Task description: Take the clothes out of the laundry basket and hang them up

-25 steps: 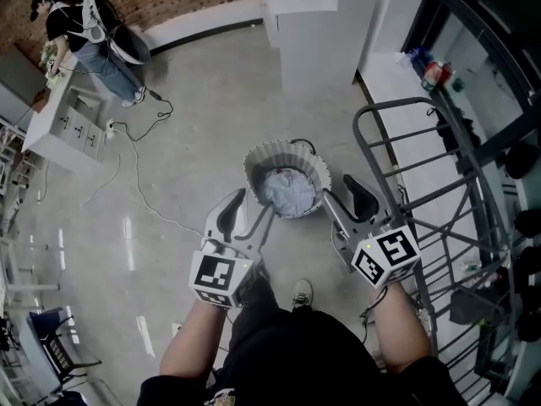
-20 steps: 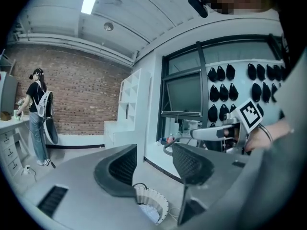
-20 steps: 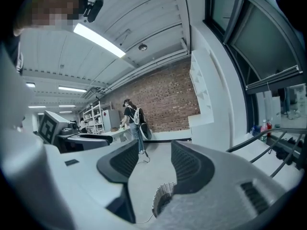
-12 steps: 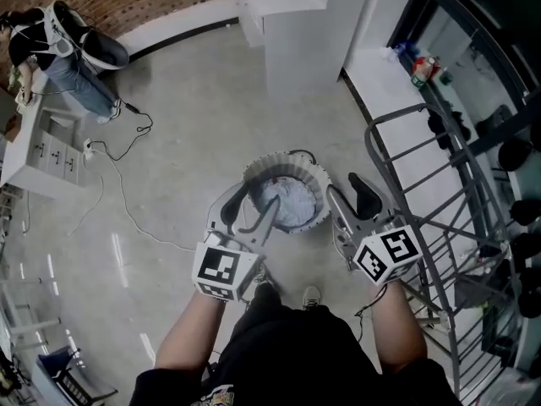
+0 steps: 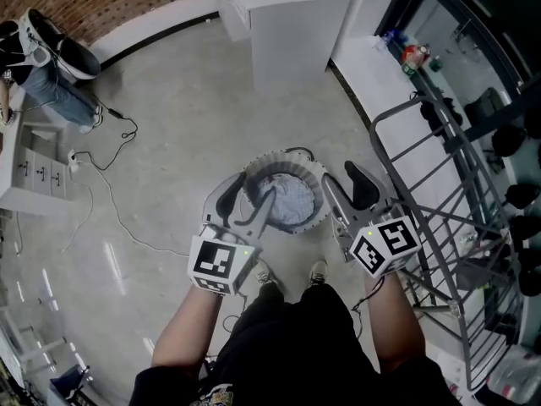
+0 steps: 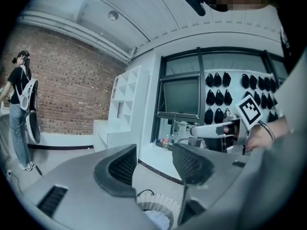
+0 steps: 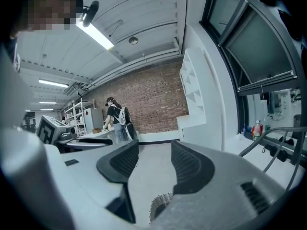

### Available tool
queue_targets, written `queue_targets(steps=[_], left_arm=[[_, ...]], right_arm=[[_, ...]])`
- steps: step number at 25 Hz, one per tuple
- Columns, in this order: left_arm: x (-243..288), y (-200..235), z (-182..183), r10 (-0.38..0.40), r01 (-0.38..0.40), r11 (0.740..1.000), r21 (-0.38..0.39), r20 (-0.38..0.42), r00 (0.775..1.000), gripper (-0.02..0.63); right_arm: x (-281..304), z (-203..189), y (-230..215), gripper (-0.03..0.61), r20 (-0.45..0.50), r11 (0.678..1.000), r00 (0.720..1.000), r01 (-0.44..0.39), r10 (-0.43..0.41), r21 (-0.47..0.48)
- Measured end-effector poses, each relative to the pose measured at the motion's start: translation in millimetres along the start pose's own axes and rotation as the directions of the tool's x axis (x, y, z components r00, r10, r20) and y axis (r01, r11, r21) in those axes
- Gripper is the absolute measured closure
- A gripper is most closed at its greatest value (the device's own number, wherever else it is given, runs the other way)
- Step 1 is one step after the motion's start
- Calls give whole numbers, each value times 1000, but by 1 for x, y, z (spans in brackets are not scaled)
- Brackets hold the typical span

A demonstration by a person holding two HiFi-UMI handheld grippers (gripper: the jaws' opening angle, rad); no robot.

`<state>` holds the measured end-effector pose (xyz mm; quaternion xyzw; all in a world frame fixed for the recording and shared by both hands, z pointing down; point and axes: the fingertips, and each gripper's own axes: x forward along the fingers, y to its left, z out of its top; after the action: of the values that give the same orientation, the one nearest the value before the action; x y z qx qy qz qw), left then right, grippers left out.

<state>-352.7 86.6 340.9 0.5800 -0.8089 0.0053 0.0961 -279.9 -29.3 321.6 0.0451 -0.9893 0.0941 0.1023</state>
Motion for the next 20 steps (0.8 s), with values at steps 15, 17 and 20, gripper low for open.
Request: queue_targets(steps=[15, 17, 20], left_arm=[[64, -3, -49, 105, -106, 994, -26, -42, 994, 399], [74, -1, -62, 119, -121, 992, -36, -59, 991, 399], [90, -4, -83, 129, -135, 990, -43, -118, 985, 399]], right_arm=[[53, -55, -74, 354, -91, 996, 992, -92, 91, -3], [64, -68, -82, 354, -104, 994, 989, -110, 109, -5], [79, -91, -98, 353, -123, 991, 983, -137, 135, -3]])
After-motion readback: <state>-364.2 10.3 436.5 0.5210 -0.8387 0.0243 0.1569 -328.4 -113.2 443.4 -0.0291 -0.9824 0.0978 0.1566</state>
